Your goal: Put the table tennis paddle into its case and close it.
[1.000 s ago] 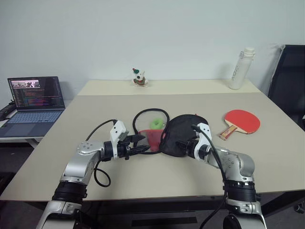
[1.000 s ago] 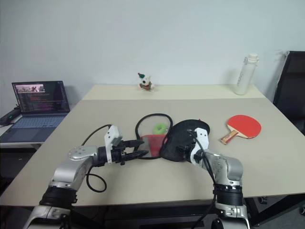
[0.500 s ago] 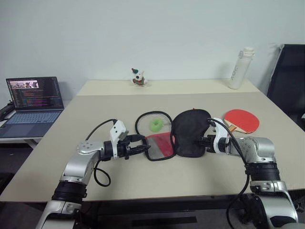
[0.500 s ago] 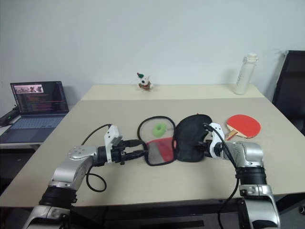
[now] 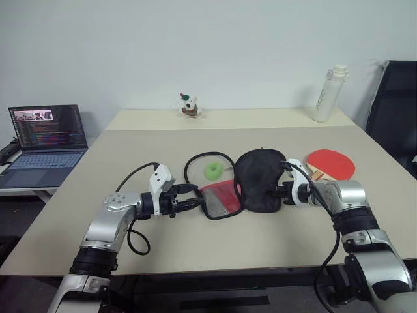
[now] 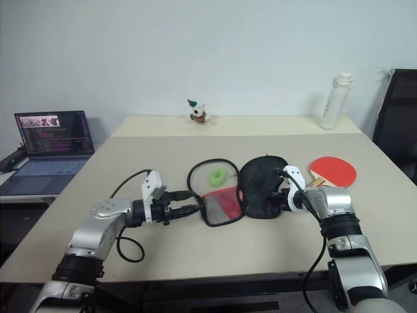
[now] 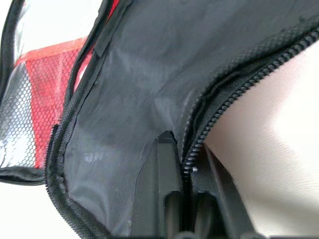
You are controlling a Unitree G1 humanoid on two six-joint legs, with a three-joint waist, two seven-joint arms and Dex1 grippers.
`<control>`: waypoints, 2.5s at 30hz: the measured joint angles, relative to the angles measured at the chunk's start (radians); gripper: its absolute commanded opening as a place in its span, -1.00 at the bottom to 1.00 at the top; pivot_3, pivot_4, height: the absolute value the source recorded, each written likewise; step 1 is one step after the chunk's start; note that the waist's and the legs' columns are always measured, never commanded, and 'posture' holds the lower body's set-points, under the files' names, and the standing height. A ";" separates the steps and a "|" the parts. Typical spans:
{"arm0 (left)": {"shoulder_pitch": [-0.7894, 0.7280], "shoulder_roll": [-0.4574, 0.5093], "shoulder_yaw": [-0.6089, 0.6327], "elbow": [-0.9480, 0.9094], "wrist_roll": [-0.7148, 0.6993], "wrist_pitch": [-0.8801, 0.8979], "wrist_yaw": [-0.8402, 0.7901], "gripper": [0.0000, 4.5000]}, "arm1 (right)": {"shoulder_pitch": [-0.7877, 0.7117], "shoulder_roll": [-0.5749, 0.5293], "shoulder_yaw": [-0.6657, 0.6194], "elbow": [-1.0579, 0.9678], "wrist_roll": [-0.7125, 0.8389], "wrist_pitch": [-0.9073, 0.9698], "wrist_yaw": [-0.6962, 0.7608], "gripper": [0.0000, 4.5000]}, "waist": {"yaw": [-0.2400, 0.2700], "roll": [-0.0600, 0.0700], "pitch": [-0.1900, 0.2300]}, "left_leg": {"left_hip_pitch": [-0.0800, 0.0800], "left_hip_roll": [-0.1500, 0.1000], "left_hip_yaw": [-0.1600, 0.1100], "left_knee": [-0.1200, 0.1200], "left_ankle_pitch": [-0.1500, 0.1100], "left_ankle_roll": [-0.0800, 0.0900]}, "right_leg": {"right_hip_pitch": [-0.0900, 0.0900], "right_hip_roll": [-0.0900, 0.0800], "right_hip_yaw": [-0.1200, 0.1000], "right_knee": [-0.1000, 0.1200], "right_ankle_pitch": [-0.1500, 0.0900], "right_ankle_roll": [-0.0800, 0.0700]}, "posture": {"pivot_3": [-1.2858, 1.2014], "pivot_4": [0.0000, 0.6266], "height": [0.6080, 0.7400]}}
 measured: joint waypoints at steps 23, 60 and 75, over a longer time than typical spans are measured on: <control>-0.008 -0.017 -0.009 0.032 0.006 -0.026 -0.003 0.25 | 0.134 0.024 -0.245 -0.146 -0.137 -0.203 -0.491 0.99 | 0.000 0.000 0.000 | 0.000 0.000 0.001 0.000 0.000 0.000 | 0.000 0.000 0.002 0.001 0.000 0.000 | 0.03 -0.52 1.00; -0.050 -0.031 -0.026 0.086 0.022 -0.066 -0.002 0.25 | -0.035 0.039 -0.233 0.426 -0.216 -0.632 -0.645 -0.44 | -0.006 -0.001 0.000 | 0.007 0.000 0.005 -0.001 0.000 0.000 | 0.005 0.000 0.006 0.000 0.000 0.000 | 0.03 -0.52 1.00; -0.062 -0.037 -0.035 0.102 0.024 -0.069 -0.025 0.25 | 0.461 -0.140 -0.279 -0.478 -0.100 0.016 -0.417 -0.44 | 0.004 0.000 0.000 | 0.007 0.000 0.004 -0.001 0.000 0.000 | 0.005 0.000 0.004 0.000 -0.003 0.005 | 0.03 -0.52 1.00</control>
